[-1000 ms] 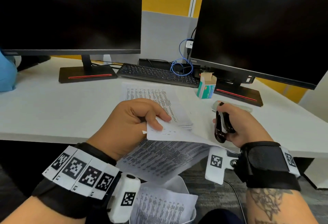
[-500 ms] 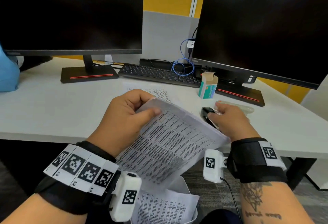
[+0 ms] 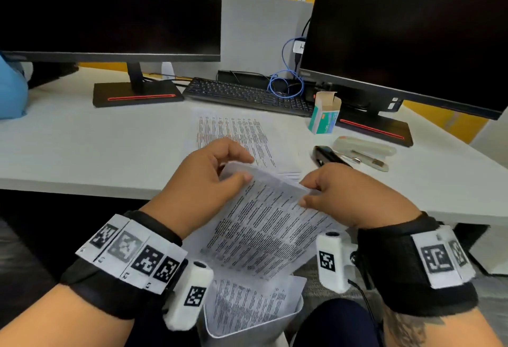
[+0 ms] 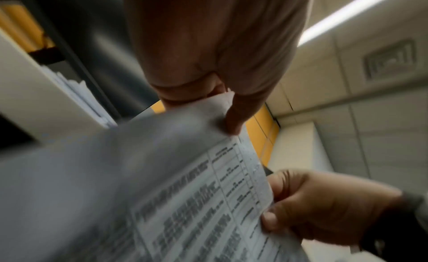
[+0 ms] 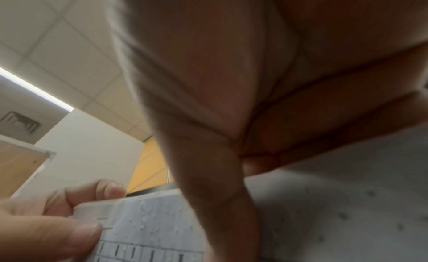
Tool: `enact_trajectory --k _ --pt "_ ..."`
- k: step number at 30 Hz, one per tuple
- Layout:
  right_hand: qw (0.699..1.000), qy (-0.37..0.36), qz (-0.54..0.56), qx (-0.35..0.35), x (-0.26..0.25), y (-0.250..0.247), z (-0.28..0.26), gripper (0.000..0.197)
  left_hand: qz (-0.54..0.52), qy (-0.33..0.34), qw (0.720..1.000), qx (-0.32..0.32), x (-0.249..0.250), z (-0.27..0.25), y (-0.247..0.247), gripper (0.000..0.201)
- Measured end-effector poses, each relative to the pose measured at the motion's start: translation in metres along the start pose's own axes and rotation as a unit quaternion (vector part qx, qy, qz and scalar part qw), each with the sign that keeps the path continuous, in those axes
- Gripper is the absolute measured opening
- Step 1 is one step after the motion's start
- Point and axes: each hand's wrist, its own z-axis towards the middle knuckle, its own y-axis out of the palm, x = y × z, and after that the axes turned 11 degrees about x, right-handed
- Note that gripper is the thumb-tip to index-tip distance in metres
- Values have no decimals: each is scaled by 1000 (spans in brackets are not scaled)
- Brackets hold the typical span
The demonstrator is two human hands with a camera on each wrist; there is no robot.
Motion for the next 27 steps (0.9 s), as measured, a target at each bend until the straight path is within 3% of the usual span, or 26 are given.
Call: enact_trajectory --k 4,12,17,22,27 --pt "999 4 -10 -38 3 19 1 9 156 26 984 -82 -4 -8 -1 27" --pt "991 8 -64 -115 12 64 10 22 346 28 905 -247 -33 -18 16 28" --pt "982 28 -86 -168 20 99 20 24 365 4 894 -260 -71 -26 25 28" --pt "978 40 -104 -175 35 147 32 26 399 -40 874 -274 -103 -36 30 33" --pt "981 25 -110 -156 43 190 32 24 355 -21 903 -240 -96 -27 32 32"
